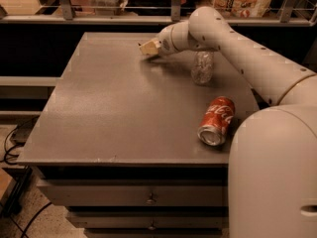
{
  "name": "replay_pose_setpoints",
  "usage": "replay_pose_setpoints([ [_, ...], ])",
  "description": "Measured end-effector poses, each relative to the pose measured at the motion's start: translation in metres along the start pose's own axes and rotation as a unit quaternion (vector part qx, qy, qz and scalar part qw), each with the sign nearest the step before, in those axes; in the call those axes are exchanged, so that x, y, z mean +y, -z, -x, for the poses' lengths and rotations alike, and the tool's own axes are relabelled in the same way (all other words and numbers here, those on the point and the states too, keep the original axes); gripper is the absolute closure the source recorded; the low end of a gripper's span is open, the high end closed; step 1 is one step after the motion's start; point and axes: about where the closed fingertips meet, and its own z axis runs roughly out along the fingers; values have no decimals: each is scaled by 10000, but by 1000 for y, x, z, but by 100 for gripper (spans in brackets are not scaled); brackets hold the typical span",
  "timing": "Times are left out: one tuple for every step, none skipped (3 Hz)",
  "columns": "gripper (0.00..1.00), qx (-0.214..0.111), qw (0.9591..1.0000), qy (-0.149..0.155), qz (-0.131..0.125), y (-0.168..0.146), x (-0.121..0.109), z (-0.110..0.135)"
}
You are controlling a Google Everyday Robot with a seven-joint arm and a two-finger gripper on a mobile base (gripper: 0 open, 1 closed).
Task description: Pick rxbar chocolate
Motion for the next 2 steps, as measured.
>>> replay_pose_setpoints([
  [100,-275,9994,205,25,9,6,29],
  [100,-500,9973,536,-45,26,12,64],
])
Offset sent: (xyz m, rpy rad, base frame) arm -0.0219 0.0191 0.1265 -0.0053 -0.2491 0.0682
